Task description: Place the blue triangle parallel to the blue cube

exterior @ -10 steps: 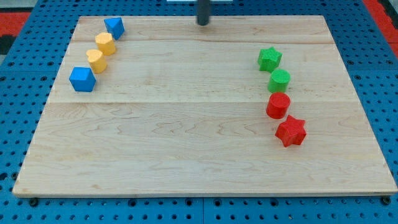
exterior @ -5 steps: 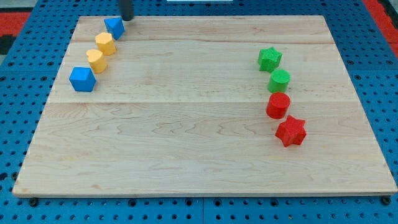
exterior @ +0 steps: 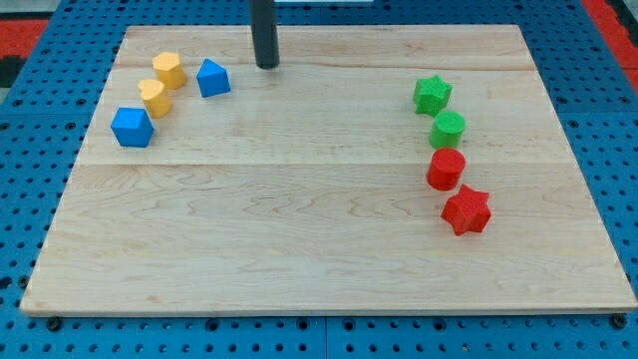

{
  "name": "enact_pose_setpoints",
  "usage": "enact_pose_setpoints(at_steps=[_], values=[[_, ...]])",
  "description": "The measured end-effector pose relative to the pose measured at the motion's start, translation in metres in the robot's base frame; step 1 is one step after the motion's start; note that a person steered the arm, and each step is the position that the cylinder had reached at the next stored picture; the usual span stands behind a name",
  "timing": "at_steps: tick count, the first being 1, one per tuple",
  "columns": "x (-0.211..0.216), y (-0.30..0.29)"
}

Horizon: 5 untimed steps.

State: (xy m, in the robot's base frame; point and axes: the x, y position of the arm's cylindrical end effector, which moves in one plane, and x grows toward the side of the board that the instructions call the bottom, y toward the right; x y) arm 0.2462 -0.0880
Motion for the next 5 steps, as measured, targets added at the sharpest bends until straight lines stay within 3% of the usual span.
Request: enact_pose_setpoints(at_steps=[1,3,4,5], values=[[-0.021,-0.054],[0.057,-0.061],[0.104,-0.033],[0.120,-0.063]])
